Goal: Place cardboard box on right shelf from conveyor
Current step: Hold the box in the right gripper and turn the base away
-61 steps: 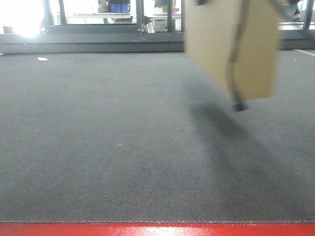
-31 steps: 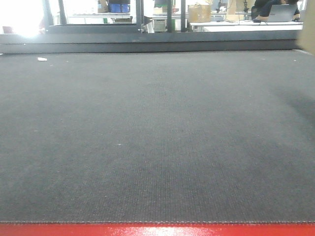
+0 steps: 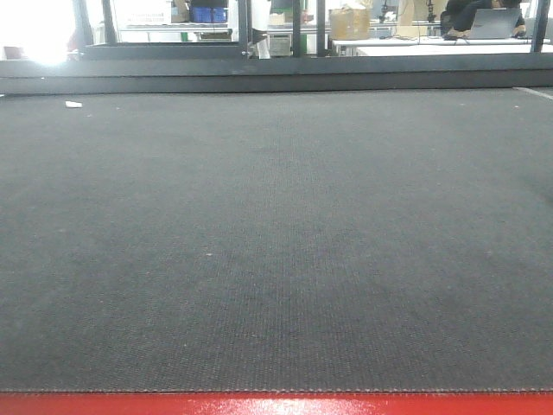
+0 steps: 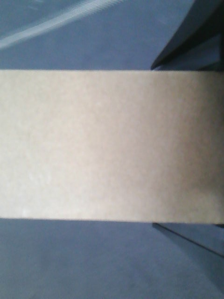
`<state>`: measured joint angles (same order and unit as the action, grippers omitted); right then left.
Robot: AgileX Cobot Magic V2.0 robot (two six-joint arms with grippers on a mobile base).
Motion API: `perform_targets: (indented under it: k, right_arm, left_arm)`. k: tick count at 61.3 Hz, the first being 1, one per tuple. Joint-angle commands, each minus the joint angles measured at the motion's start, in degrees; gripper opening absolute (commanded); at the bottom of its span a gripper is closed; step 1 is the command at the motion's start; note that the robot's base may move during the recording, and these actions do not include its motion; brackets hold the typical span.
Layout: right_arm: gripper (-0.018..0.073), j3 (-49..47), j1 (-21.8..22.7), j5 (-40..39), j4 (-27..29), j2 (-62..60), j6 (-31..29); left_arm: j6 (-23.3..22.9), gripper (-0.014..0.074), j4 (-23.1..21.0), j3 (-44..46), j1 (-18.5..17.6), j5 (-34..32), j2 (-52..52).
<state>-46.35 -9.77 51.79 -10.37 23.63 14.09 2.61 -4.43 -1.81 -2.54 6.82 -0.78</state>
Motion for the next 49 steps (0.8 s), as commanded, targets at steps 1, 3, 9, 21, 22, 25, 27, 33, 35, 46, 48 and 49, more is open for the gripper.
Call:
perform_targets:
  k: [1,3,9,21,22,25,27,33,35,46,48,49]
  right_arm:
    - [0.0154,-1.43,0.25,-7.18,-1.08,-3.77,-3.28]
    - [0.0154,-1.43,0.25,-7.65,-1.08,-5.01,-3.73]
    - [0.0154,-1.43,0.25,-8.5,-1.08,-8.52,-4.12]
    - [0.0154,-1.43,0.25,-8.83,-1.08,-10.54,-4.12]
    - [0.0154,-1.43,0.25,-8.83,-1.08,-10.54,-4.12]
    - [0.0154,-1.37,0.25,-8.83,-1.08,-10.54,-4.12]
    - [0.0154,-1.36,0.25,-8.77,-1.08,-10.54,-4.12]
    - [0.0154,-1.36,0.25,-8.77,-1.08,-10.54,-4.12]
    - [0.0154,-1.36,0.25,-8.77,-1.08,-10.54,-4.12]
    - [0.0154,-1.36,0.25,-8.77,-1.08,-10.54,-4.12]
    - [0.0154,-1.36,0.25,-8.77,-1.08,-10.54,-4.12]
    - [0.0154,-1.36,0.25,-8.77,-1.08,-10.54,-4.12]
  left_arm:
    - [0.02,-0.0116,-0.34,-0.55,0.25,-4.88,-0.73]
    - [0.02,-0.0116,-0.34,-0.55,0.25,-4.88,-0.73]
    - [0.02,-0.0116,-0.34,-0.55,0.25,-4.88,-0.73]
    - [0.02,-0.0115,-0.34,-0.55,0.25,-4.88,-0.73]
    - [0.02,-0.0116,-0.34,-0.55,0.25,-4.88,-0.73]
    - [0.02,-0.0116,-0.34,-0.55,0.25,-4.88,-0.73]
    - [0.02,-0.0116,-0.34,-0.55,0.25,-4.88,-0.73]
    - [0.02,-0.0116,-0.34,-0.55,0.25,-4.88,-0.73]
    - [0.02,-0.0115,-0.34,-0.55,0.25,-4.88,-0.73]
    - [0.02,-0.0116,-0.34,-0.55,0.25,-4.88,-0.73]
    - [0.02,-0.0115,-0.34,-0.55,0.25,-4.88,-0.73]
    - [0.02,-0.0116,-0.34,-0.55,0.25,-4.88,-0.73]
